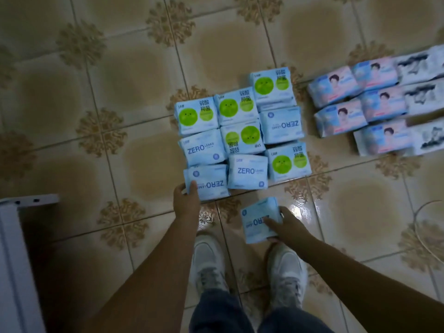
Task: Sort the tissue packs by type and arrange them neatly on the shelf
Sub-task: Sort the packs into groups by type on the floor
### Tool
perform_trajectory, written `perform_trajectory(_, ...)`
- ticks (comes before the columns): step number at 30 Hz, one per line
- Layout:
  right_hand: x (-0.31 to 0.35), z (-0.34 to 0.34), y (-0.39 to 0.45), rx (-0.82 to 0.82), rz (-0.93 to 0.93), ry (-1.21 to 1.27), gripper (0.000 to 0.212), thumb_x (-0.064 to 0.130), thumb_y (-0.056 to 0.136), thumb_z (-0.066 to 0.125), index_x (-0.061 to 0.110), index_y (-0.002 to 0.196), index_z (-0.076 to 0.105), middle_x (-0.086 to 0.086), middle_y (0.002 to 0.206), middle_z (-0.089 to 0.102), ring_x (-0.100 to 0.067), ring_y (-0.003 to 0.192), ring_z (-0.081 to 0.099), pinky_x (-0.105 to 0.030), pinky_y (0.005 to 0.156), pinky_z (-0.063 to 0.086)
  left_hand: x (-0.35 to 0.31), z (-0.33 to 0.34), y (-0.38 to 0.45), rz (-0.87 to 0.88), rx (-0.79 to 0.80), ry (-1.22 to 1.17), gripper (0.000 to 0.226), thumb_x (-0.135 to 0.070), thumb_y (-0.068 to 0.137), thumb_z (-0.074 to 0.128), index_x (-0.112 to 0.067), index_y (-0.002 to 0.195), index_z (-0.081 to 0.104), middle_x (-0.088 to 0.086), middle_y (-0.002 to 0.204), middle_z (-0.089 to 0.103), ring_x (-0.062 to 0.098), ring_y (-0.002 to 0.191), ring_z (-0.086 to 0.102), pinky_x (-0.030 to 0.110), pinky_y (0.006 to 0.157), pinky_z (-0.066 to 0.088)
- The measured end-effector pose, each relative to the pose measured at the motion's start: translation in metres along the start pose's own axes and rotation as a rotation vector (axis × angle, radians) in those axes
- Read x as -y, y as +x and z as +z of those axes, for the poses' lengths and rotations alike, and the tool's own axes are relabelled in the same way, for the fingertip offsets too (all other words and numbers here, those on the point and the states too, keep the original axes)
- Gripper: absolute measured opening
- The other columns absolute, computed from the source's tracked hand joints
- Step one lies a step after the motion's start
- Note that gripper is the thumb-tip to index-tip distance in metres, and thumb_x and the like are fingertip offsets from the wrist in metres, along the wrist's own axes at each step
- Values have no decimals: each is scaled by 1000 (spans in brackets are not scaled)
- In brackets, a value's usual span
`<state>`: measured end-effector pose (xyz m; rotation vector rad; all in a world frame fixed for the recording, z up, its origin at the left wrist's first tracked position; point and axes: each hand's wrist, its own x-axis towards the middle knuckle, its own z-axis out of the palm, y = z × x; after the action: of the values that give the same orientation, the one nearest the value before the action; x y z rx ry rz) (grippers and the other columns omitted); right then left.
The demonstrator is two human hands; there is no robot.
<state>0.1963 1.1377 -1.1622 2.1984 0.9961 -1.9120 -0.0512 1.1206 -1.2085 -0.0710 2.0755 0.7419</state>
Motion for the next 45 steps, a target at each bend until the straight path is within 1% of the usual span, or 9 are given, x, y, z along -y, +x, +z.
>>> perform_trajectory(3, -4, 5, -8, 7, 16, 64, 40, 20, 90, 69, 10, 121, 47, -18, 114, 63, -31, 95, 67, -50, 80, 59, 10, -8, -18, -107, -114, 202, 56, -39, 100, 51, -3, 142, 42, 26, 142, 47, 43, 124, 51, 48, 104, 44)
perform_trajectory(6, 0, 6, -24, -28, 41, 66, 47, 23, 90, 69, 9, 124, 41, -19, 114, 61, -33, 98, 66, -51, 82, 58, 25, -17, -58, -274, 57, 209, 45, -40, 102, 44, -4, 128, 55, 24, 134, 55, 40, 121, 55, 46, 105, 46)
perform_trajectory(10, 18, 12, -47, 68, 10, -14, 41, 23, 92, 66, 12, 123, 44, -16, 112, 64, -28, 92, 67, -41, 76, 60, 33, -22, -110, -387, 347, 46, 31, -46, 100, 51, -19, 101, 64, 10, 103, 71, 26, 91, 68, 37, 74, 59)
perform_trajectory(12, 24, 21, -55, 94, -43, -143, 40, 26, 93, 64, 9, 126, 49, -12, 109, 66, -21, 87, 66, -28, 69, 58, 41, -26, -122, -258, 402, 157, 3, -29, 98, 59, -27, 96, 60, 9, 111, 71, 22, 90, 68, 35, 74, 60)
perform_trajectory(16, 6, 41, -49, 35, -130, -618, 45, 47, 91, 59, 17, 124, 58, -5, 108, 68, -19, 91, 66, -37, 82, 58, 54, -46, -122, -77, 258, 253, 25, -5, 90, 63, -27, 87, 51, 3, 97, 68, 17, 79, 64, 26, 63, 54)
perform_trajectory(21, -3, 80, -29, 64, -121, -508, 37, 22, 95, 60, 9, 128, 50, -8, 119, 65, -21, 102, 65, -25, 76, 56, 83, -50, -87, 11, 210, 162, 27, 4, 87, 64, -22, 92, 56, 3, 95, 69, 20, 83, 67, 22, 59, 51)
perform_trajectory(28, -8, 109, 0, 56, -262, -446, 37, 9, 97, 51, 11, 134, 49, -6, 129, 59, -18, 116, 56, -10, 76, 41, 90, -41, -37, 99, 347, 280, 52, -31, 80, 51, -25, 131, 59, 2, 129, 65, 21, 115, 63, 42, 97, 53)
perform_trajectory(36, 114, 77, -155, -7, -429, -653, 51, 29, 100, 49, 11, 147, 39, -9, 148, 47, -24, 134, 44, -27, 107, 33, -15, -142, -182, 228, 315, 666, 61, -28, 101, 49, -19, 156, 25, 3, 159, 32, 19, 145, 32, 28, 114, 29)
perform_trajectory(45, 467, 36, -563, -135, -955, -572, 50, 32, 101, 47, 11, 146, 42, -16, 148, 46, -32, 135, 42, -38, 113, 30, -357, -367, -472, 726, -9, 657, 64, -43, 95, 40, -15, 152, 32, 9, 142, 46, 30, 131, 46, 36, 105, 39)
